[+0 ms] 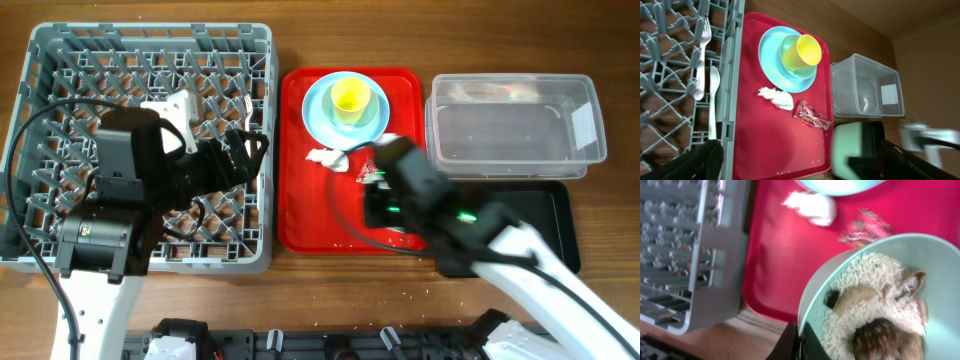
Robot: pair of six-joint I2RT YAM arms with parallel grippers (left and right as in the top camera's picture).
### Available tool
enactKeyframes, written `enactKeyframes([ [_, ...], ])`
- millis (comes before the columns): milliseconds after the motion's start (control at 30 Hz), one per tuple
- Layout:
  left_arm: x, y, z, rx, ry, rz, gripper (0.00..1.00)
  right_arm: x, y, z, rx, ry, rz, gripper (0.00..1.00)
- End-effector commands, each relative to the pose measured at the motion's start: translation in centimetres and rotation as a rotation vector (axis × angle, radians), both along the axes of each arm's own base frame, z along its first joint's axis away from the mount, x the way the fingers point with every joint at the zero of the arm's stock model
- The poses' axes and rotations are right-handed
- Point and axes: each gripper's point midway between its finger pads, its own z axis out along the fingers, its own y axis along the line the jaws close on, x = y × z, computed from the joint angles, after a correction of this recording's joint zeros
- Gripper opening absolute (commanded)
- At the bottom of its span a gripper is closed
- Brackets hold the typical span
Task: Sort waste into correct bins and load items into the dishwasher rack
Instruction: 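Lift the bowl and move it over the black tray, then tip the bowl to dump rice and shells onto the black tray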
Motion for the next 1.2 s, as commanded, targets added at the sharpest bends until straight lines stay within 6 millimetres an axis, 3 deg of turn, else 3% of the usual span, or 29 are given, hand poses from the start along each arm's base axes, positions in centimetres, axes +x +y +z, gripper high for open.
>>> enactKeyframes([
  [0,0.0,0.0,0.5,-0.016,-0.006,0.002,1.0,0.3,-5.9,2.9,-0.023,-0.068,-0.156,0.04],
  [33,0.0,0.0,0.5,-0.016,-0.006,0.002,1.0,-0.3,-10.0,3.1,-0.07,-0.056,-0.281,0.04],
  [67,0.0,0.0,0.5,-0.016,-0.006,0.002,1.0,-0.5,-11.4,3.1,-0.085,-0.051,-0.321,0.05],
  [167,0.0,0.0,0.5,-0.016,-0.006,0.002,1.0,-0.4,-14.7,3.0,-0.098,-0.042,-0.394,0.04],
  [333,0.0,0.0,0.5,-0.016,-0.006,0.002,1.0,0.3,-17.5,1.7,-0.013,0.016,-0.404,0.04],
  [567,0.0,0.0,0.5,-0.016,-0.006,0.002,1.0,1.2,-19.3,-1.7,0.309,0.038,-0.401,0.04],
  [800,0.0,0.0,0.5,-0.016,-0.006,0.002,1.0,1.5,-21.2,-3.5,0.691,-0.03,-0.45,0.04],
  [967,0.0,0.0,0.5,-0.016,-0.006,0.002,1.0,1.8,-22.6,-1.5,1.042,-0.218,-0.464,0.04],
  [1167,0.0,0.0,0.5,-0.016,-0.006,0.002,1.0,1.8,-23.6,-1.2,1.096,-0.231,-0.512,0.04],
])
